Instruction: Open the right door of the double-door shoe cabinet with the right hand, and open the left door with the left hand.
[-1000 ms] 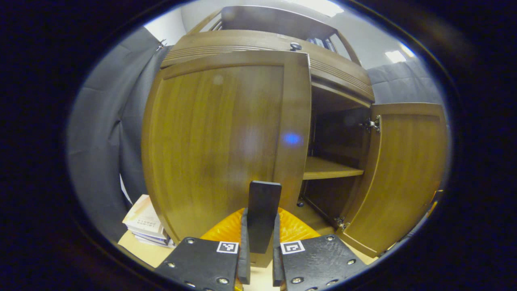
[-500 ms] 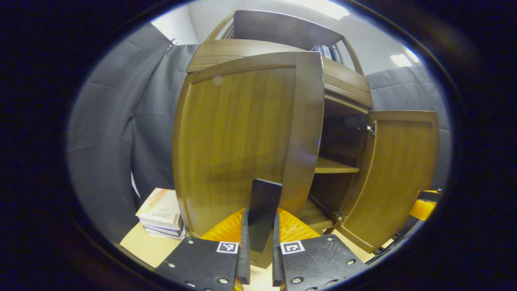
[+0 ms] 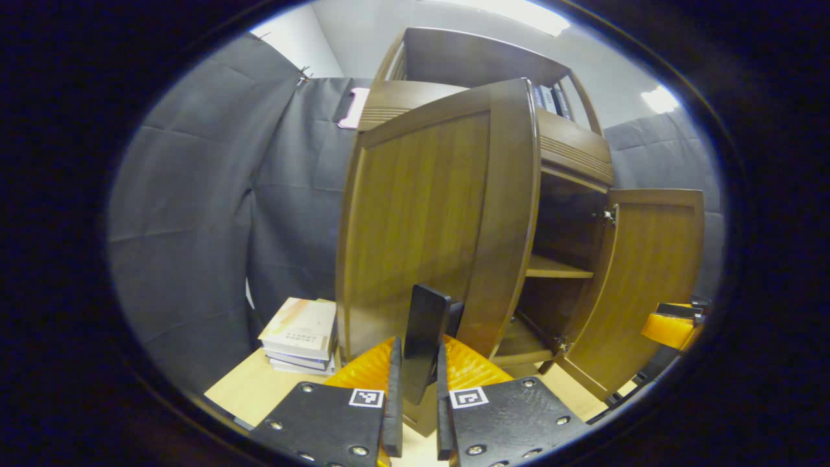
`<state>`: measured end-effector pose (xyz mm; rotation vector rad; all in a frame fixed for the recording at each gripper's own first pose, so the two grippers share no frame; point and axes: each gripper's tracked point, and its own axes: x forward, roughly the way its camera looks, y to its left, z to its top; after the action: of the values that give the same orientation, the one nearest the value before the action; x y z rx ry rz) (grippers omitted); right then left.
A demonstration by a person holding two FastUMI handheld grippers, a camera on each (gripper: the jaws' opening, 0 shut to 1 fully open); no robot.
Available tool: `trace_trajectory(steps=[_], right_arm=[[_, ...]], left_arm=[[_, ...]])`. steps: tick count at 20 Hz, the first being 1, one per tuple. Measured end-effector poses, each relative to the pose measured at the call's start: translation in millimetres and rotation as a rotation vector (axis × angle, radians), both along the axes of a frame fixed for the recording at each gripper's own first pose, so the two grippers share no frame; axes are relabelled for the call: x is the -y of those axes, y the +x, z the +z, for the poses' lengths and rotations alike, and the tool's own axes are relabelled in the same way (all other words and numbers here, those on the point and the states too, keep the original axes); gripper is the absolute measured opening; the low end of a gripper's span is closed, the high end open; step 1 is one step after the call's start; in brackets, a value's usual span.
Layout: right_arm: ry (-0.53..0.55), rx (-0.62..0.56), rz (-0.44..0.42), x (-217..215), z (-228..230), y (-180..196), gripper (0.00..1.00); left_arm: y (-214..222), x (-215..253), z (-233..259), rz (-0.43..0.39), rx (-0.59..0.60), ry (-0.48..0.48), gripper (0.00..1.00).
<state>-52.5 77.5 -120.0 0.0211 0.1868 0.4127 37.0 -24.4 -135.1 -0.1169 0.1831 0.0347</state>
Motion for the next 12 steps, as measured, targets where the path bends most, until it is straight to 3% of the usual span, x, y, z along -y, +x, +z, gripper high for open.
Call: trace_trajectory(steps=[6, 12], right_arm=[[-0.005, 0.011, 0.060, -19, 5, 4, 0.96], [-0.025, 0.011, 0.090, -30, 6, 12, 0.96]], left_arm=[[-24, -59, 5, 0.080, 0.043, -0.010, 0.20], [-30, -109, 9, 0.030, 0.094, 0.010, 0.21]])
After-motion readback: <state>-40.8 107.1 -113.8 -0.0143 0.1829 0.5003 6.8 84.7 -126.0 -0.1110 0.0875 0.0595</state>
